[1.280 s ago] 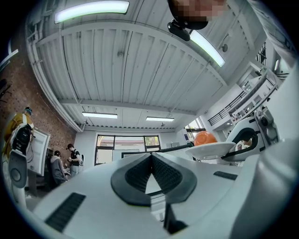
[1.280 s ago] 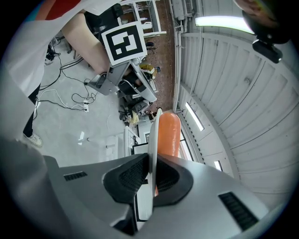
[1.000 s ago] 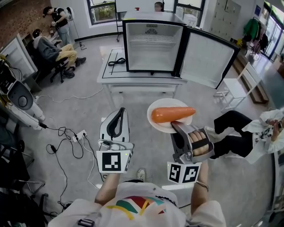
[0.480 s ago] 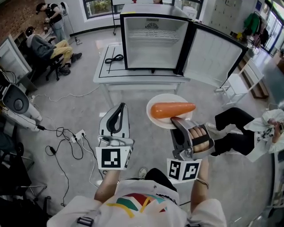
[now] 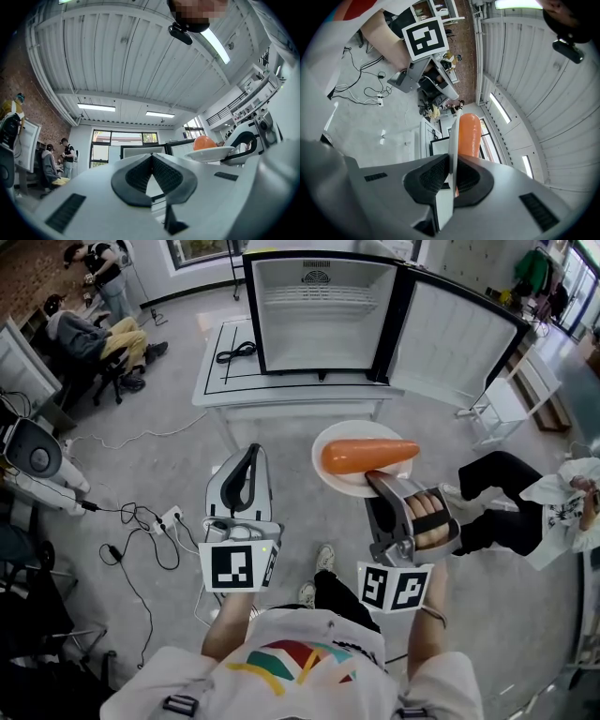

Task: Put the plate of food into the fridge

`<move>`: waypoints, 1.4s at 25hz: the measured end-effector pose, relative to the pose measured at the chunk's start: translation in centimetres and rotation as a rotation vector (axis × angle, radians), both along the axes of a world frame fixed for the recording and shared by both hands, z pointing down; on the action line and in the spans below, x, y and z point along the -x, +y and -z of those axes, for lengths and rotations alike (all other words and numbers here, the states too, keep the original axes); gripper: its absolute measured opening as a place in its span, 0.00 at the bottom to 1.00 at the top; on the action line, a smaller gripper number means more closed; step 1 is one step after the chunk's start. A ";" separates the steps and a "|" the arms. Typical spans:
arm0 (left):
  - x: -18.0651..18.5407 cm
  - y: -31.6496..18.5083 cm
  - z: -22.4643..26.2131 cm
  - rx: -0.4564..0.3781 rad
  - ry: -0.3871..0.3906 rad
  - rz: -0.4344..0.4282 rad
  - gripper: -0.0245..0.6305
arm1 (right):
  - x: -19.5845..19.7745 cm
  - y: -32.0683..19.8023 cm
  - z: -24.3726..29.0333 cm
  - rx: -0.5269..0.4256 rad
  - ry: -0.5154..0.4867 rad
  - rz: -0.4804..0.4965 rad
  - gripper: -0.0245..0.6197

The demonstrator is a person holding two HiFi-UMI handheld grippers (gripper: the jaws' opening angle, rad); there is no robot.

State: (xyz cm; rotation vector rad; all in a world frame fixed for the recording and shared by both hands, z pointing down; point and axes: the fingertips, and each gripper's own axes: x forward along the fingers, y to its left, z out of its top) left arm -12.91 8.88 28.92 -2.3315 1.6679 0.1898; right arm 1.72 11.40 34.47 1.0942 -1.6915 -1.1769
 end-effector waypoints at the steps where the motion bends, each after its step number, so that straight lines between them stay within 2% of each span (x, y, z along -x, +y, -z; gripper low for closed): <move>1: 0.0 -0.1 0.0 0.000 0.000 0.002 0.05 | 0.1 -0.3 0.1 0.000 -0.001 0.005 0.08; 15: 1.0 -3.1 -0.4 0.020 0.002 0.043 0.05 | 1.4 -4.2 0.1 0.004 -0.010 0.058 0.08; 27: -0.4 -11.5 0.1 0.008 0.025 0.063 0.05 | -0.1 -13.1 0.7 -0.018 0.000 0.086 0.08; 35: -1.8 -16.0 0.8 0.000 -0.002 0.081 0.05 | -1.2 -18.2 1.6 -0.008 -0.020 0.114 0.08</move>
